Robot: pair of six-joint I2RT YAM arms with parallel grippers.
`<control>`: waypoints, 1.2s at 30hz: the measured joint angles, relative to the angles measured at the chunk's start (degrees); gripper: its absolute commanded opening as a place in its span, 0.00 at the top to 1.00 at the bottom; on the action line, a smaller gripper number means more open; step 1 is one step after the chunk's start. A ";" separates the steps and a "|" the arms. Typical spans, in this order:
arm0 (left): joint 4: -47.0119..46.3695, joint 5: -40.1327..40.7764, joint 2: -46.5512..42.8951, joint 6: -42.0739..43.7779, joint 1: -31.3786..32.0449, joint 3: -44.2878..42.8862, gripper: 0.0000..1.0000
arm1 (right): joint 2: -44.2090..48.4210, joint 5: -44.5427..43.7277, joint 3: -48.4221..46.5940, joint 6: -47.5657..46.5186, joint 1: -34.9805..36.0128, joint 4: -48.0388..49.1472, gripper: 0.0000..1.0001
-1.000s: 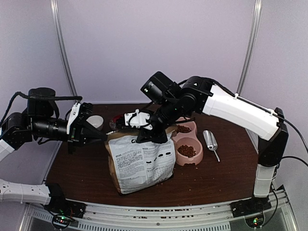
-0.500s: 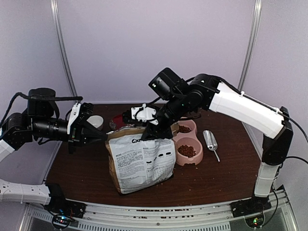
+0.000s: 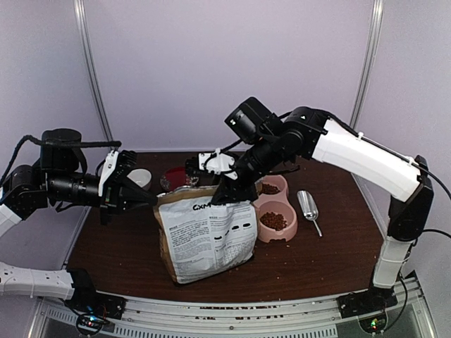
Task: Serve the pet food
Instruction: Seal the pet food bag securely.
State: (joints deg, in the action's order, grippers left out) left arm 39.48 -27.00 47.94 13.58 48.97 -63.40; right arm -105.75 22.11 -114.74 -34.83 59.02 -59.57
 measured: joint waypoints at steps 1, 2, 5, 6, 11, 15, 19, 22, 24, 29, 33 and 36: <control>0.00 0.00 0.00 0.00 0.00 0.00 1.00 | 0.20 -0.33 0.00 0.15 -0.20 -0.09 0.70; 0.00 0.00 0.00 0.00 0.00 0.00 0.91 | 0.44 -0.61 0.00 0.24 -0.35 -0.20 0.69; -0.07 0.31 0.02 0.11 0.00 0.00 0.61 | 1.14 -1.36 0.17 0.28 -0.61 -0.26 0.68; -0.11 0.66 0.07 0.26 0.00 0.00 0.56 | 1.42 -1.49 0.37 0.28 -0.61 -0.28 0.68; -0.24 2.78 1.90 -0.15 0.00 -0.02 0.37 | 2.56 -2.05 1.25 0.26 -0.72 -0.15 0.68; 0.04 4.52 5.31 -0.72 0.00 -0.28 0.34 | 4.28 -2.54 3.04 0.24 -1.16 0.44 0.67; 0.48 6.47 9.68 -1.66 0.28 -2.89 0.50 | 7.45 -2.56 7.10 0.26 -2.16 2.47 0.67; 0.39 7.28 12.48 -2.36 0.39 -4.98 0.74 | 10.75 -2.16 11.17 0.31 -3.06 4.79 0.67; 0.42 7.48 13.68 -2.89 0.57 -5.66 0.92 | 12.63 -1.77 13.64 0.33 -3.54 6.27 0.67; 0.46 7.06 14.62 -3.98 1.11 -5.86 1.00 | 15.13 -0.98 17.59 0.50 -4.87 9.20 0.61; 0.70 6.40 14.23 -4.85 1.11 -5.84 1.00 | 16.33 0.17 19.71 0.94 -6.34 12.11 0.47; 1.75 5.49 13.60 -5.90 1.11 -5.84 1.00 | 17.42 1.49 21.07 1.25 -8.33 14.19 0.36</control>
State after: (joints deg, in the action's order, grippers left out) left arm 41.23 -21.52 61.54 7.68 50.09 -69.23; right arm -88.33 23.59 -93.67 -33.58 50.70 -45.39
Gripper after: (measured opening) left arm 0.021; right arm 0.553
